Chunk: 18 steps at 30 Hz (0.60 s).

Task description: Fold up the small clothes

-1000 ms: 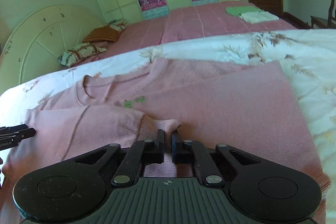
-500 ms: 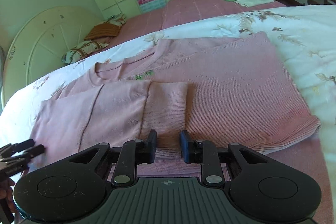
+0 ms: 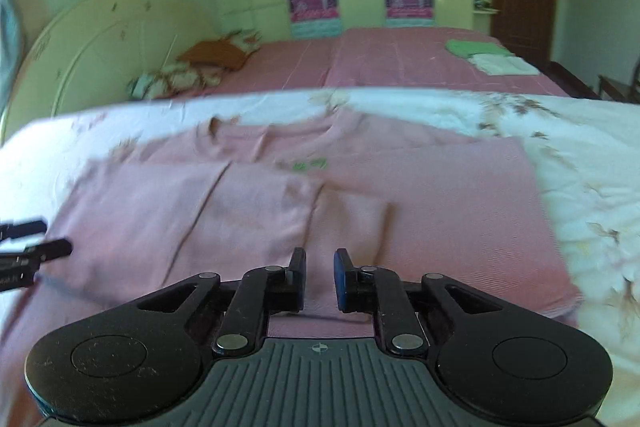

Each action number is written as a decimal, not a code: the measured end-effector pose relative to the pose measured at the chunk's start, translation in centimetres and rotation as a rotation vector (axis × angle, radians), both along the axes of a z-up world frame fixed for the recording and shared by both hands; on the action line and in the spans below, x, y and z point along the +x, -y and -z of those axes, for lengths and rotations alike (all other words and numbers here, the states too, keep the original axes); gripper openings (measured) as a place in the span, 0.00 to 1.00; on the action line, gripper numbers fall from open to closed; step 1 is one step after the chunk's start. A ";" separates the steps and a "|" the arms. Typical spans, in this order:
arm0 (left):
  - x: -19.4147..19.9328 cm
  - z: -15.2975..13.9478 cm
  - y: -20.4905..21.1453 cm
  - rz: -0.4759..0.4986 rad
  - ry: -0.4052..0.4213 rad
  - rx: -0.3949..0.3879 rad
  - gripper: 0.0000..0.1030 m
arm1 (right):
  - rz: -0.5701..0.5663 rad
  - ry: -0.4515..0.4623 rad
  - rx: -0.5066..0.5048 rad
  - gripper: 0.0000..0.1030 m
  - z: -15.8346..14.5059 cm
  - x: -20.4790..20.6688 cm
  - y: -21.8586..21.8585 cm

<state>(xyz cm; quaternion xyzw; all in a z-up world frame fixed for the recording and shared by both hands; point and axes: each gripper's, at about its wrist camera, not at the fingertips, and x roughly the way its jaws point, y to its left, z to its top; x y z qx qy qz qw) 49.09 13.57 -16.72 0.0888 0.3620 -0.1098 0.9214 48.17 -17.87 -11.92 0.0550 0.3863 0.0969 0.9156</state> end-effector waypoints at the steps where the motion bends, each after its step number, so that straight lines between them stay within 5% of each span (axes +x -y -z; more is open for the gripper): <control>1: 0.0 0.0 -0.1 -0.010 0.017 -0.016 0.68 | -0.021 -0.059 -0.026 0.14 1.4 0.8 -0.5; 8: 4.2 -2.4 3.3 0.026 0.080 -0.089 0.69 | 0.010 0.049 0.054 0.14 -0.8 4.6 -0.4; 12: 7.1 0.2 5.5 0.007 -0.022 -0.063 0.82 | -0.013 -0.035 -0.024 0.14 1.8 8.5 -2.8; 14: 6.8 0.7 5.1 -0.001 -0.020 -0.080 0.82 | -0.041 -0.005 -0.089 0.15 2.1 8.3 -3.4; 16: 5.2 -0.8 4.5 -0.016 0.014 -0.078 0.67 | -0.042 -0.018 -0.111 0.18 1.5 7.9 -3.3; 18: 3.1 -2.1 3.9 -0.010 0.050 -0.111 0.74 | -0.045 0.025 -0.070 0.34 0.1 6.2 -2.4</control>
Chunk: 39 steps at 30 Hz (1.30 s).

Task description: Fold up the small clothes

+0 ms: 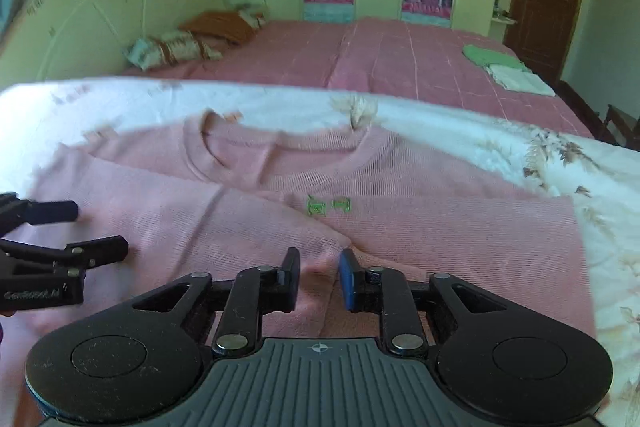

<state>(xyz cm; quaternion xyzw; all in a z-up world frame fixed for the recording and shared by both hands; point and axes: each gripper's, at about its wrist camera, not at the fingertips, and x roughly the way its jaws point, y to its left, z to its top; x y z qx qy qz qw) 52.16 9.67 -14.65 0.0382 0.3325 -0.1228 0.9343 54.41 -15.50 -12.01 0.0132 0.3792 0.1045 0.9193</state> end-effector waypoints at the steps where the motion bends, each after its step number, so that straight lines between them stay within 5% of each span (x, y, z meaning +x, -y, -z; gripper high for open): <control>1: -1.0 -0.5 -0.1 0.003 0.007 -0.006 0.74 | -0.003 0.028 0.011 0.47 -0.6 -1.2 0.3; 2: -2.1 -0.7 -0.2 0.006 0.020 0.000 0.76 | -0.011 0.049 0.019 0.58 -0.9 -2.4 0.5; 4: -3.1 -0.3 0.0 -0.001 0.007 0.026 0.78 | -0.034 0.040 0.027 0.57 -0.7 -4.1 0.4; 7: -3.3 1.3 0.2 -0.023 -0.055 0.050 0.77 | -0.030 -0.030 0.008 0.40 1.1 -4.5 -0.1; 23: -4.0 3.0 -0.7 -0.014 -0.049 0.050 0.85 | 0.006 -0.015 -0.141 0.43 2.9 -5.0 -2.8; 29: -4.2 2.6 -1.6 -0.025 -0.066 0.043 0.85 | 0.050 -0.033 -0.119 0.45 3.0 -4.7 -2.6; 31: -4.8 2.0 -3.1 -0.056 -0.071 0.027 0.84 | 0.051 -0.037 -0.128 0.48 2.9 -4.6 -2.5; 36: -5.9 1.9 -5.8 -0.004 -0.080 0.027 0.83 | 0.083 -0.088 -0.145 0.79 2.9 -3.7 -1.5; 37: -6.5 1.1 -6.1 -0.003 -0.067 0.033 0.81 | 0.096 -0.114 -0.126 0.79 2.2 -3.3 -1.0; 39: -8.3 -0.3 -7.3 -0.014 -0.048 -0.011 0.83 | 0.172 -0.052 -0.055 0.63 -0.2 -4.2 0.6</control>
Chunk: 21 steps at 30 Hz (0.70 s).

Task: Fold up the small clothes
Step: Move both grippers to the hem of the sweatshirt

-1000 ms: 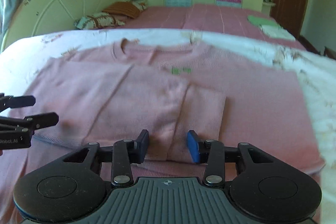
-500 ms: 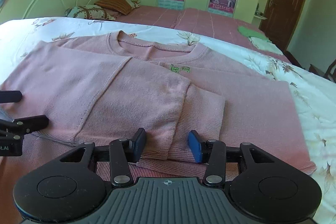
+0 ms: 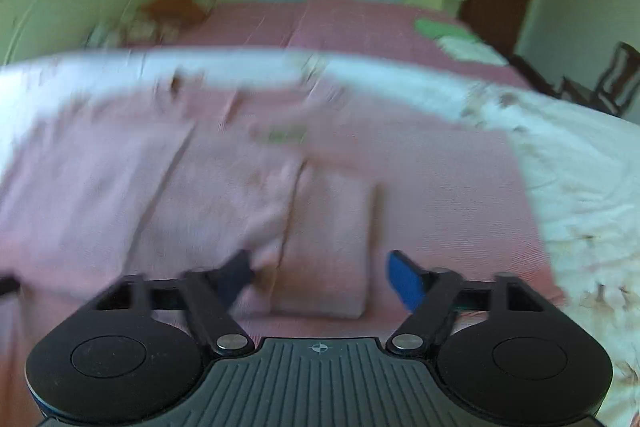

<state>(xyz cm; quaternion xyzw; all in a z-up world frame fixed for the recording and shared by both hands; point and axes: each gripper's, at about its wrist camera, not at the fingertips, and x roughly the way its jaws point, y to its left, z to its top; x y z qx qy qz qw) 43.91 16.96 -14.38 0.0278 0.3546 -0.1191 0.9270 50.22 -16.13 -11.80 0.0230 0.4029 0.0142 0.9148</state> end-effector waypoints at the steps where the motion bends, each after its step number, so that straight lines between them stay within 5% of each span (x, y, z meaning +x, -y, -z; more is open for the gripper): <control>1: -1.1 -0.5 -0.6 -0.012 -0.004 -0.020 0.83 | 0.011 0.037 0.072 0.63 -1.2 -1.2 1.1; 7: -10.2 -1.9 -2.5 -0.021 -0.028 -0.027 0.80 | -0.061 0.013 0.192 0.62 -2.8 -9.4 5.8; 12: -17.2 -0.8 -2.4 -0.051 -0.137 -0.026 0.68 | 0.045 -0.027 0.304 0.32 -3.1 -18.1 12.6; 21: -25.3 -0.4 -3.2 -0.204 -0.203 -0.284 0.58 | 0.116 -0.128 0.491 0.33 -1.7 -31.2 21.8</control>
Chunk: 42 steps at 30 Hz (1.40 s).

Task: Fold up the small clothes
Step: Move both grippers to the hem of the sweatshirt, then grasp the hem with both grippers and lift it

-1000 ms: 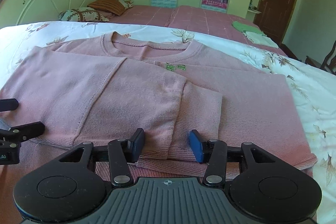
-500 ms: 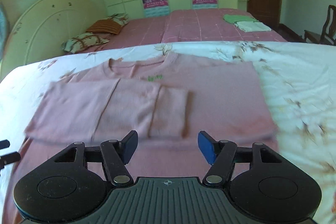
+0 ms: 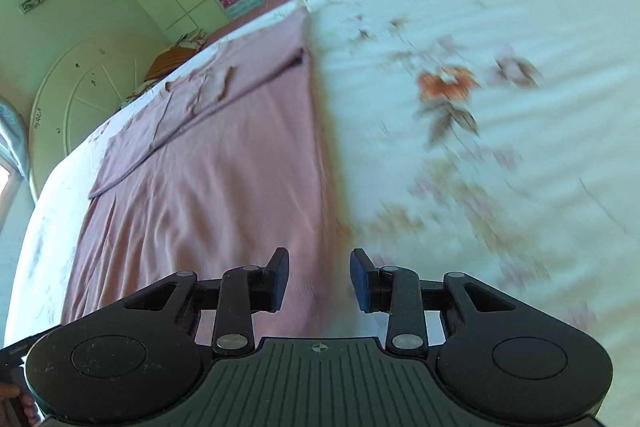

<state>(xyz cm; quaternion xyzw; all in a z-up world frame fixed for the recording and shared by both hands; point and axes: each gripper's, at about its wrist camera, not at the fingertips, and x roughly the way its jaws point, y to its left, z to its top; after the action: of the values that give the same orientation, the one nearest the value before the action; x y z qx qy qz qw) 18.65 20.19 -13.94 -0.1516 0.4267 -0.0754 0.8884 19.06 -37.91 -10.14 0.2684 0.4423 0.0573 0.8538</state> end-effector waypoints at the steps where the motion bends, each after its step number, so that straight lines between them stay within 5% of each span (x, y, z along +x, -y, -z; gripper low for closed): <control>1: -0.4 0.1 -0.1 -0.017 -0.003 -0.024 0.58 | -0.011 -0.005 0.030 0.33 0.3 -0.5 0.3; 10: 0.0 1.2 -0.9 -0.076 -0.026 -0.116 0.63 | -0.028 -0.030 0.230 0.33 3.1 -0.6 1.3; 15: 1.4 1.6 -1.1 -0.084 -0.003 -0.161 0.68 | -0.060 -0.003 0.226 0.41 3.3 0.3 0.8; 26: 3.2 2.3 -1.5 -0.011 -0.017 -0.233 0.65 | -0.074 0.003 0.272 0.41 4.2 2.7 1.6; 31: 1.1 3.2 -2.2 0.032 -0.031 -0.355 0.63 | -0.166 -0.002 0.337 0.41 4.7 0.8 1.2; 36: 1.5 4.1 -2.8 -0.035 -0.010 -0.445 0.60 | -0.112 0.011 0.407 0.41 5.5 -0.2 1.9; 37: 1.8 4.0 -2.5 -0.037 -0.008 -0.428 0.58 | -0.101 0.011 0.414 0.41 5.5 0.0 1.9; 39: 2.2 3.9 -1.6 -0.039 -0.019 -0.368 0.27 | -0.100 0.010 0.405 0.38 5.5 0.3 1.7; 40: 2.4 3.9 -1.3 -0.036 -0.037 -0.333 0.10 | -0.105 0.008 0.388 0.28 5.2 0.7 1.5; 41: 2.5 4.0 -1.1 -0.034 -0.040 -0.312 0.04 | -0.113 0.003 0.372 0.07 5.1 0.8 1.4; 42: 2.3 3.6 -1.1 -0.031 -0.012 -0.309 0.04 | -0.119 0.010 0.348 0.07 4.8 0.9 1.2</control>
<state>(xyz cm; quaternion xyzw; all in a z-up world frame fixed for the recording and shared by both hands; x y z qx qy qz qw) 20.90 21.27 -17.56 -0.2937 0.4130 -0.1255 0.8529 19.99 -39.10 -14.99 0.3851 0.4366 0.1845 0.7918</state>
